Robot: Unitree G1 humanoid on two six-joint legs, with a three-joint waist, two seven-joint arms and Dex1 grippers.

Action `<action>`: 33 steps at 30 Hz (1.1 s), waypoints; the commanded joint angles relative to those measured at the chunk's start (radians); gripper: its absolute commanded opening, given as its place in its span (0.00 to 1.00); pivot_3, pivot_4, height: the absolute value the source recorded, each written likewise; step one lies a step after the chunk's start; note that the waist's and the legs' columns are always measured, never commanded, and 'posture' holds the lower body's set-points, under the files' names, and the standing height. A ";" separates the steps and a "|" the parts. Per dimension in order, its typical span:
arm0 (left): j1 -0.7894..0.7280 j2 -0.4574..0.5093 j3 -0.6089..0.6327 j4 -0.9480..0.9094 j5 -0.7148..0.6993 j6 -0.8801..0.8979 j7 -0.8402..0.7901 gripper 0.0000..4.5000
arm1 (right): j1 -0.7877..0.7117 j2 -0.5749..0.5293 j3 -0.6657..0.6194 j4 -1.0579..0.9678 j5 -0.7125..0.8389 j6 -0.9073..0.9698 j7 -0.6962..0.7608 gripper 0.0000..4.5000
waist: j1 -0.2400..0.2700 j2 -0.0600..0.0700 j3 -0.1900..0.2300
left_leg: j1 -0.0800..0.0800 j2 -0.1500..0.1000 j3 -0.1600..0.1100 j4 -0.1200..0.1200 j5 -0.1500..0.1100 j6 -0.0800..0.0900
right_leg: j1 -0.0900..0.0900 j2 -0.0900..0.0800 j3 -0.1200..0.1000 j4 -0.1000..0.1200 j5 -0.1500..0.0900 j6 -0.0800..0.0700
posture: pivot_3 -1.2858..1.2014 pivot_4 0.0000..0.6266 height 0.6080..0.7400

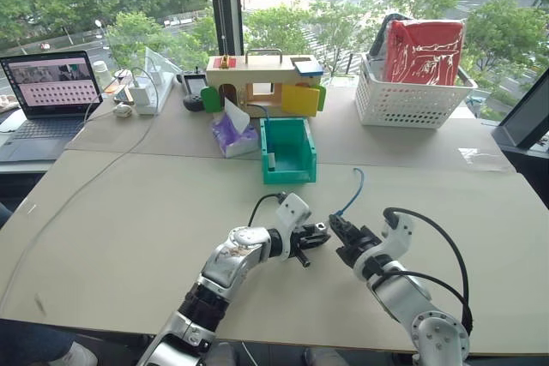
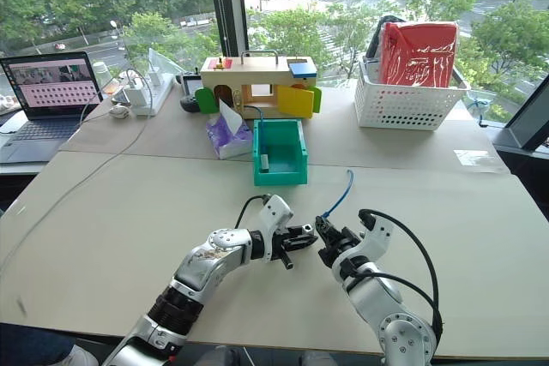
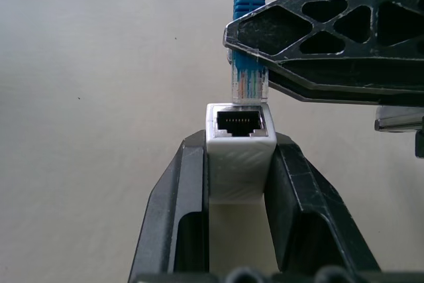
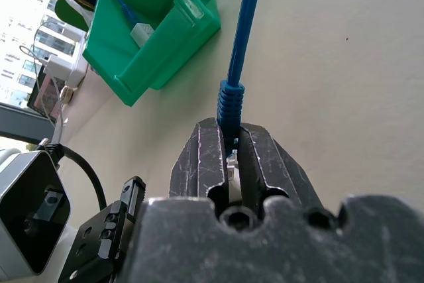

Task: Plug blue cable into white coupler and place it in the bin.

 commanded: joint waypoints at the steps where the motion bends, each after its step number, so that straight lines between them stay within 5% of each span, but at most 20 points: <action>1: 0.010 -0.008 -0.015 -0.021 -0.013 0.022 -0.012 0.14 | -0.020 0.009 0.002 -0.020 0.003 -0.025 0.028 0.00 | 0.000 0.000 0.000 | 0.000 0.000 0.000 0.000 0.000 0.000 | 0.000 0.000 0.000 0.000 0.000 0.000 | 0.52 0.24 0.95; 33: 0.019 -0.010 -0.004 -0.035 -0.027 0.059 -0.006 0.14 | -0.010 -0.028 0.016 -0.025 -0.050 -0.006 0.036 0.00 | 0.001 0.000 0.000 | 0.000 0.000 -0.001 0.002 0.000 0.000 | 0.000 0.000 0.000 0.002 0.001 -0.001 | 0.52 0.24 0.95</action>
